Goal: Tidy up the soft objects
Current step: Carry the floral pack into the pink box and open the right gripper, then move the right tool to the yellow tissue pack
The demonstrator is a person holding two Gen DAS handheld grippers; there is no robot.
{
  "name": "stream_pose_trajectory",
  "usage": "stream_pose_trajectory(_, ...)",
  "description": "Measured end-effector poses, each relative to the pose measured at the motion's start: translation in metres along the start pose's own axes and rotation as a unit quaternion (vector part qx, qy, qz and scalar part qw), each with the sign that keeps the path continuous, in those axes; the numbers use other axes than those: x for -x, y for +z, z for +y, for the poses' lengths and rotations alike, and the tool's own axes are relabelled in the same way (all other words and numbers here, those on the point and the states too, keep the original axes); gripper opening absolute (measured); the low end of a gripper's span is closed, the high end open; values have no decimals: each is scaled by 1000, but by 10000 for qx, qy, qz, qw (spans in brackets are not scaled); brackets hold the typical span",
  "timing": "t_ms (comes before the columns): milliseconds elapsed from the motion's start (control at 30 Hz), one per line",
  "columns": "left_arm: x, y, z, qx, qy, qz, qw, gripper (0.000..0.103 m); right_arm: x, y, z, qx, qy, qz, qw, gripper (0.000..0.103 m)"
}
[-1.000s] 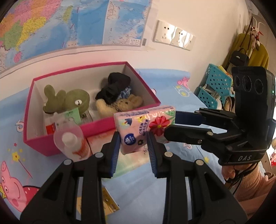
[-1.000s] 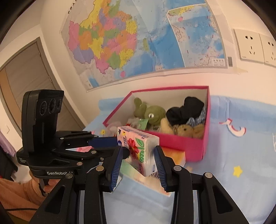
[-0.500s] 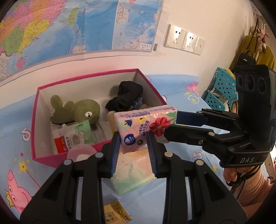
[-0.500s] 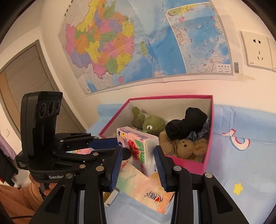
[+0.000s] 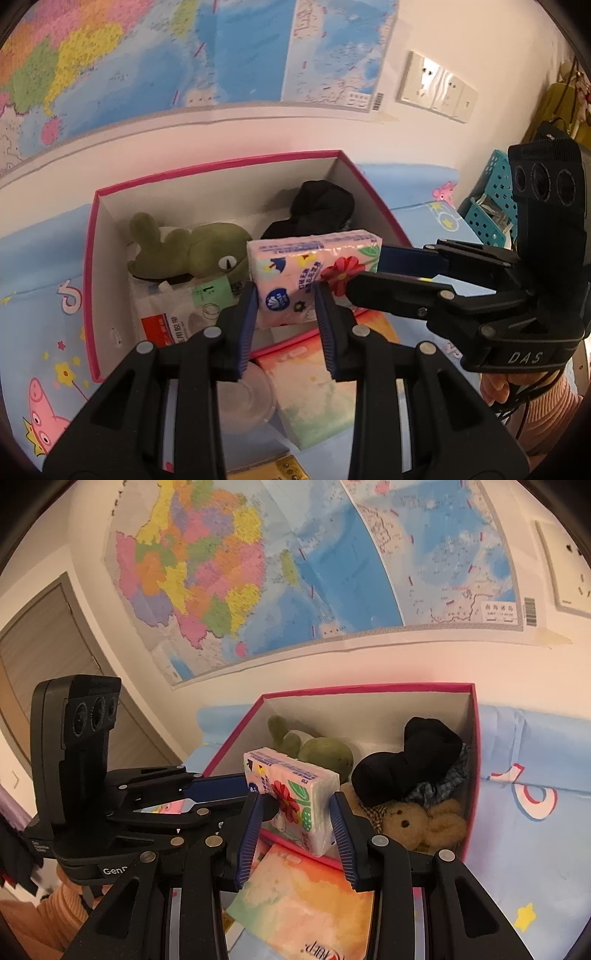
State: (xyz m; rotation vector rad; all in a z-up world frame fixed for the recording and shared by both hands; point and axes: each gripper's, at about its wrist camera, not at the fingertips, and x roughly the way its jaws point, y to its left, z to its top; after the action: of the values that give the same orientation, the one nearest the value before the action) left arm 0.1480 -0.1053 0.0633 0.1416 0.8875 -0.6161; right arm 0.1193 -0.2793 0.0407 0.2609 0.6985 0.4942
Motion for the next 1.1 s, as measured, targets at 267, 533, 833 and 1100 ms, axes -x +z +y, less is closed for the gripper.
stream_pose_trajectory(267, -19, 5, 19, 262, 35, 255, 9993, 33, -22, 4, -8, -91, -47, 271, 9996, 38)
stream_pose_trajectory(533, -14, 2, 33, 511, 216, 153, 9983, 33, -23, 4, -7, -151, -205, 278, 9993, 41)
stream_pose_trajectory(833, 42, -31, 24, 183, 463, -620, 9968, 42, 13, -14, 8, 114, -195, 61, 9997, 42)
stream_pose_trajectory(1100, 74, -87, 32, 321, 392, -847, 9951, 55, 41, -60, 41, 564, 325, 156, 9978, 49)
